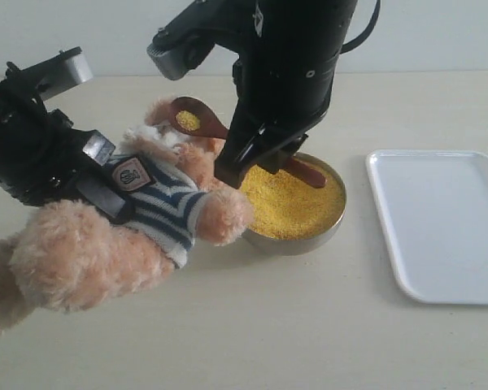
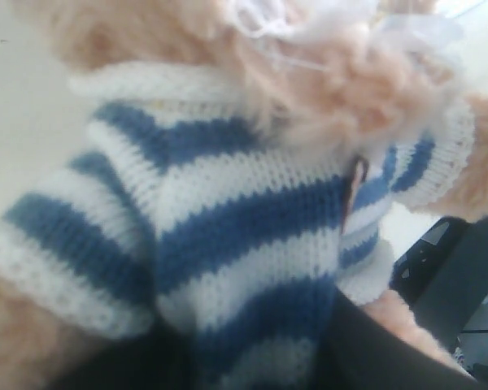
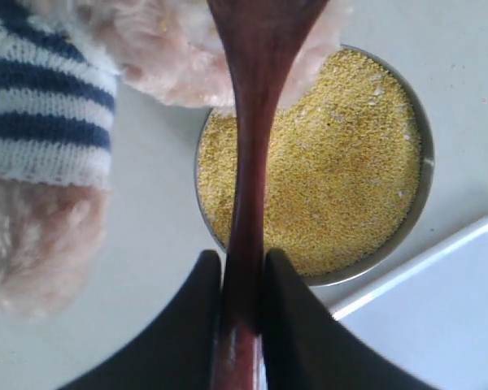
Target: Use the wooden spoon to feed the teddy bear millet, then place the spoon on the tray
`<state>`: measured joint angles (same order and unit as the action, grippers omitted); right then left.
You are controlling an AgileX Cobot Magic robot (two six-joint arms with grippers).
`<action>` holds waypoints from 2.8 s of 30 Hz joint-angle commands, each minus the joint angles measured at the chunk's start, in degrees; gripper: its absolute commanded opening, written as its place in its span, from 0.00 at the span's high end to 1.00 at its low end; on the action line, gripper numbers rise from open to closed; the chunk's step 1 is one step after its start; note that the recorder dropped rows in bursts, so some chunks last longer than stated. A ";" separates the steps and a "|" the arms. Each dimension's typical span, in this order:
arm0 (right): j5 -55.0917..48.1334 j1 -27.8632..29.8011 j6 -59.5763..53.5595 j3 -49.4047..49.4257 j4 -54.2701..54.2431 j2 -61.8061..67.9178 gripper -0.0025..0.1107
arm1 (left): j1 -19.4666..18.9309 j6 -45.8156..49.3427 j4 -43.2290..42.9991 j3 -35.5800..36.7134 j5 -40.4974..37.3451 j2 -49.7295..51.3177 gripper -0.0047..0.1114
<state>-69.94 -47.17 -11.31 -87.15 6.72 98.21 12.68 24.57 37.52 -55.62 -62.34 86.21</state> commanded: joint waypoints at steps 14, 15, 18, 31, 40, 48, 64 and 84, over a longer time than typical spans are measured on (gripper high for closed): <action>-0.02 -5.21 2.81 -0.28 10.21 -0.39 0.98 | -0.09 -0.51 0.76 -0.40 0.36 -0.70 0.93; -0.02 -5.75 2.94 -0.28 10.66 -0.39 0.98 | -0.09 -0.51 0.76 -0.40 0.36 -0.70 0.93; -0.02 -6.67 4.06 -0.28 12.41 -0.39 0.98 | -0.09 -0.51 0.76 -0.40 0.36 -0.70 0.93; -0.02 -12.10 7.53 -0.17 24.13 2.94 0.98 | -0.09 -0.51 0.76 -0.40 0.36 -0.70 0.93; -0.02 -12.74 11.31 5.22 30.53 3.06 0.98 | -0.09 -0.51 0.76 -0.40 0.59 -0.70 0.93; -0.02 -13.78 13.57 5.90 34.68 2.96 0.98 | -0.09 -0.51 0.76 -0.40 0.89 -0.70 0.93; -0.02 -16.80 16.94 5.90 40.94 2.96 0.98 | -0.09 -0.51 0.63 -0.40 1.01 -0.70 0.93; -0.02 -16.80 16.93 6.04 42.58 2.96 0.98 | -0.09 -0.51 0.38 -0.40 1.83 -0.70 0.93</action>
<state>-70.18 -63.82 5.14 -81.38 48.14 101.47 12.68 24.48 37.19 -55.62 -61.40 86.21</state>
